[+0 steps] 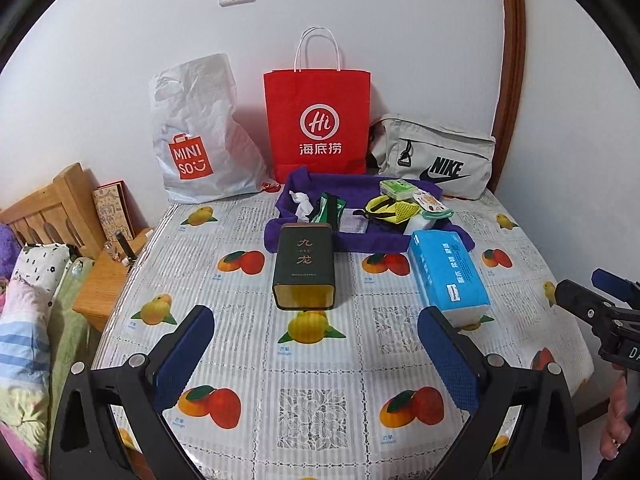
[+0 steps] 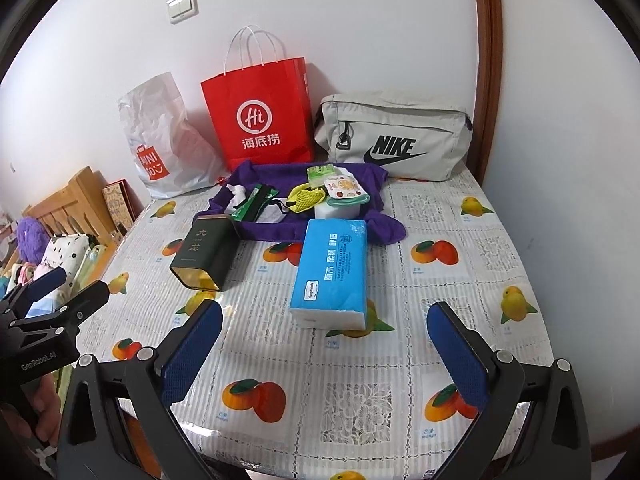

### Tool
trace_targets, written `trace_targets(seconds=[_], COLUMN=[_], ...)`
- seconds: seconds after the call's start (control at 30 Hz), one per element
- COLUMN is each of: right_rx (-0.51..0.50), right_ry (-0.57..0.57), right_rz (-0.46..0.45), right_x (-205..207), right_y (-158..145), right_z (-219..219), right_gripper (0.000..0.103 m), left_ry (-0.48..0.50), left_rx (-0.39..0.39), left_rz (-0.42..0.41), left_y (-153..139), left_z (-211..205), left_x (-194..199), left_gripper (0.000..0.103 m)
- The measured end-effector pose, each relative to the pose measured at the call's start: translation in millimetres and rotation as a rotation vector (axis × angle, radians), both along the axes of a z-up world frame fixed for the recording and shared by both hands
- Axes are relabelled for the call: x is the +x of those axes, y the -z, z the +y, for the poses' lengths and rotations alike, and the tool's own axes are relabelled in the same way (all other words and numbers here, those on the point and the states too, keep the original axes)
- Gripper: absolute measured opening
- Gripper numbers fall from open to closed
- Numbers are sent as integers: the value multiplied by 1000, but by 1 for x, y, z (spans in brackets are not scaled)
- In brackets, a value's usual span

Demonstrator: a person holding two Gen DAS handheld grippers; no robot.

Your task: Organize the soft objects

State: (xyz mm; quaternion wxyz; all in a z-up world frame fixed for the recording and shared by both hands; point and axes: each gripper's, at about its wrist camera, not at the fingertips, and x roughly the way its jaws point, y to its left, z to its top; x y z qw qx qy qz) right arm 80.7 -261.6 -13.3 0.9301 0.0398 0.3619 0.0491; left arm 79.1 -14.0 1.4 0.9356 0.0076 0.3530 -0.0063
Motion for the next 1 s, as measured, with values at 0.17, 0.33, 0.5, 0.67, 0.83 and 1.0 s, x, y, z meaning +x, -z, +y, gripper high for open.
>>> trace_targets(seconds=[0.17,0.33,0.5,0.67,0.83,1.0], right_rx=[1,3,2,8,6,10], right_ry=[1,6,5,9,8,10], right_rz=[-3,-10,-11,-12,-10,-13], right_x=[-4,-10,-13,-15,-16,-17], right_y=[1,2,2,3,3,3], right_z=[-2,-4,-5,-6,-6,-7], right_gripper=[101,101,101,101,101,101], left_ry=[-4,-1,1,-4,-5,-4], left_rx=[3,4,3,2,2,2], left_rz=[-1,-3,-10,-14,-14,-16], left_y=[1,2,1,-1,-1,-1], left_z=[-1,-3,-1,0,1,1], left_x=[-4,-6,-10,-12,-12,-13], left_gripper=[103,103,103,103,103,103])
